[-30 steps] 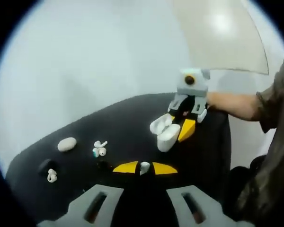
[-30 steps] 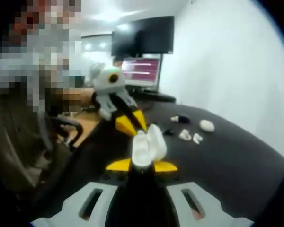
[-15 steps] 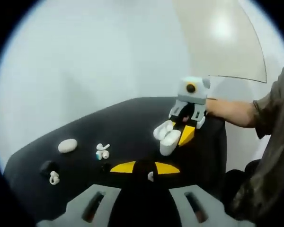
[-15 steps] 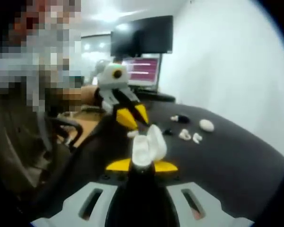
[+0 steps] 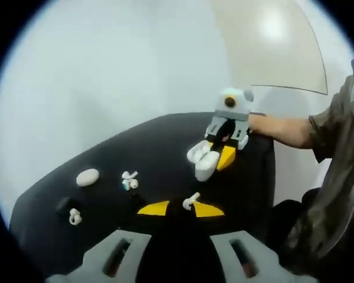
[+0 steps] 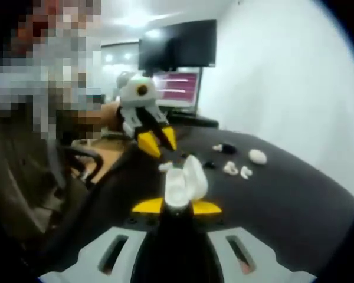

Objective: Pick up three earphones and place each one into its charging case using tactile feedback, ensure that each earphone is properly inserted and securely positioned inside the case.

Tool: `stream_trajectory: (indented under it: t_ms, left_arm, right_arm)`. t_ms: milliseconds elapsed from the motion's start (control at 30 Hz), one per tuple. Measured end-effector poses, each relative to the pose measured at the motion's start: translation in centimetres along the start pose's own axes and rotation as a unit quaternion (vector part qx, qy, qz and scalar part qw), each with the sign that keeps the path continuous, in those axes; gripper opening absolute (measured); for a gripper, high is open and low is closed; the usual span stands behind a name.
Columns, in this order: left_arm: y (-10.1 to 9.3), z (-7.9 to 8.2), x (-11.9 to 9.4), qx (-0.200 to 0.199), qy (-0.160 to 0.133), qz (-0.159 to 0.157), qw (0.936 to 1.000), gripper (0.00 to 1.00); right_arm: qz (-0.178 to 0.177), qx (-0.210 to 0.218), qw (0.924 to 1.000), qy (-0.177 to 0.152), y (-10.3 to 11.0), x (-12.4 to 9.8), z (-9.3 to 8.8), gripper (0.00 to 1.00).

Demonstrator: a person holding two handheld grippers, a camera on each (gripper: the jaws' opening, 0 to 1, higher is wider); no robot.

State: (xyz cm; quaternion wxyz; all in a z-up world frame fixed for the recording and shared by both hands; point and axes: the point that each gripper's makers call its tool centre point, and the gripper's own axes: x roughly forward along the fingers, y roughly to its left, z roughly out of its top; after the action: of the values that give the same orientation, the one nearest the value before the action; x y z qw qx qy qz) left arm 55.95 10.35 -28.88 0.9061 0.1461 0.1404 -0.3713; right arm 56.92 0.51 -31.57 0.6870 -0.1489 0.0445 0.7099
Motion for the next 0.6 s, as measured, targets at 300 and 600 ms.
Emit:
stream_trajectory:
  t_ms: [300,600]
  left_arm:
    - [7.6,2.3,3.2,-0.043,-0.013,0.063,0.997,0.12]
    - [9.4,2.0,9.3,-0.091,0.04,0.03,0.9946,0.11]
  right_arm:
    - [0.0,0.0,1.0,0.0,0.0,0.0,0.0,0.17]
    - [0.0,-0.003,1.0,-0.001,-0.1,-0.2,0.0,0.17]
